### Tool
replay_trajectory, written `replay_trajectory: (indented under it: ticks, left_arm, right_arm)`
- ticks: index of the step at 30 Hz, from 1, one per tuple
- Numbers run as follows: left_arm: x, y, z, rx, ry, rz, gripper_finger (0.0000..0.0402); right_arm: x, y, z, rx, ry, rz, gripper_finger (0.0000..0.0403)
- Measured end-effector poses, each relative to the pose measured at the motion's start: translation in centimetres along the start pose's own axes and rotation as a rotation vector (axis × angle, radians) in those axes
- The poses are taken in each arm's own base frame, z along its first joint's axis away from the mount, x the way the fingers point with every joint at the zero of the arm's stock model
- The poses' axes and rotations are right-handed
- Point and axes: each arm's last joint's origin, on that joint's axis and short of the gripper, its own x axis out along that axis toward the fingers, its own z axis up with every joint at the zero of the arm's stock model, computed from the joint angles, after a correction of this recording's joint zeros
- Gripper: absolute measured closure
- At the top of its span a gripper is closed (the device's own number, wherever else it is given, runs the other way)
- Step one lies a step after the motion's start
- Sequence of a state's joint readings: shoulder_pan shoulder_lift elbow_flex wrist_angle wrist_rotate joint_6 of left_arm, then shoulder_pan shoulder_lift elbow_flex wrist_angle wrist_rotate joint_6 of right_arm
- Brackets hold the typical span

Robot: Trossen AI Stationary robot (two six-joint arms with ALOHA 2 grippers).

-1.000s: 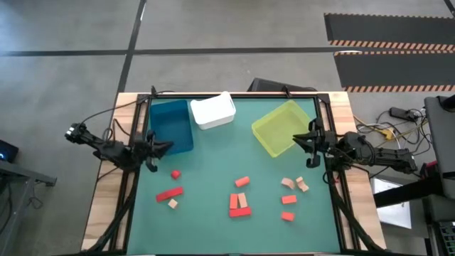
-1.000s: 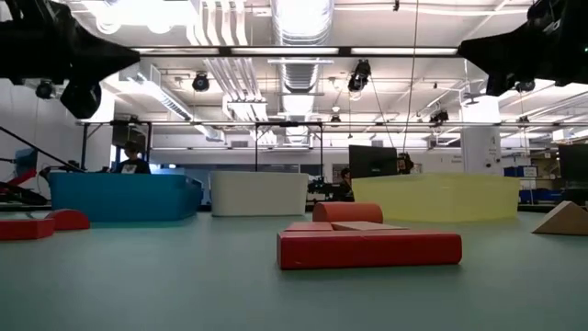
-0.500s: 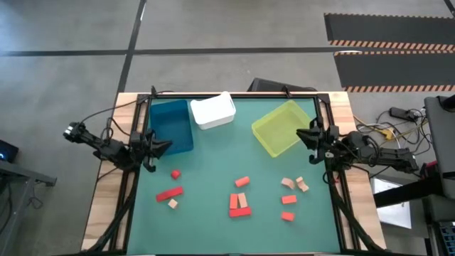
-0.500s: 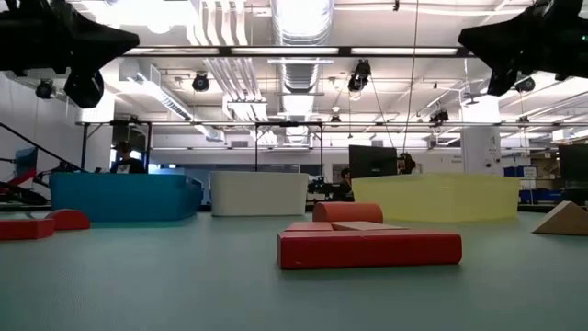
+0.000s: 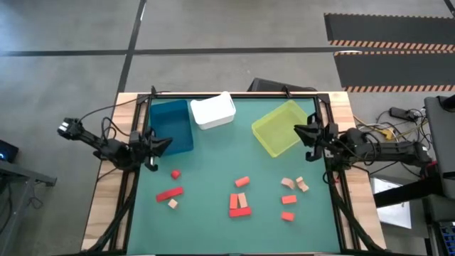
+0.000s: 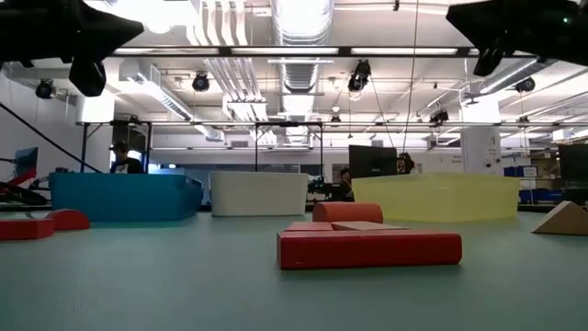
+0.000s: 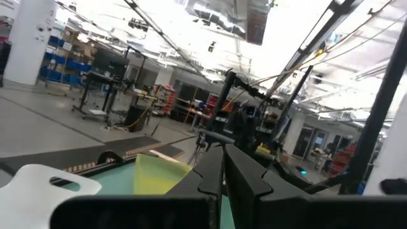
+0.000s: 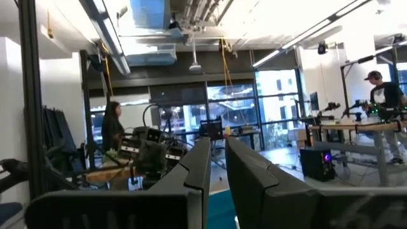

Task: Sort & place blocks by color
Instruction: Put the orange block into the yellow bin

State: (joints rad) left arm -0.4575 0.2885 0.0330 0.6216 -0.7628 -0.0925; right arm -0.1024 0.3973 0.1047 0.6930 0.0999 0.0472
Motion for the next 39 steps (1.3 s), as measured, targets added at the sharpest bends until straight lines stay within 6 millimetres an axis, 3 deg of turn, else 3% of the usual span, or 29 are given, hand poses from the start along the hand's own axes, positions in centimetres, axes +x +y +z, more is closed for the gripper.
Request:
replay_trajectory:
  ticks: [6, 20, 31, 39]
  left_arm:
    - [0.1, 0.2, -0.3, 0.021, 0.011, 0.086, 0.0402]
    - [0.1, 0.1, -0.1, 0.046, 0.000, 0.086, 0.0402]
    - [-0.3, 0.2, 3.1, 0.205, -0.238, 0.119, 0.0402]
    - [-0.4, 0.3, 3.4, 0.224, -0.262, 0.128, 0.0402]
  right_arm:
    - [3.7, 0.6, 0.8, -0.080, 0.106, 0.055, 0.0364]
    - [10.6, 1.6, 3.1, -0.122, 0.398, 0.105, 0.0364]
    - [13.7, 4.4, 3.3, -0.084, 0.584, 0.194, 0.0364]
    - [15.9, 6.3, 2.6, -0.105, 0.682, 0.213, 0.0364]
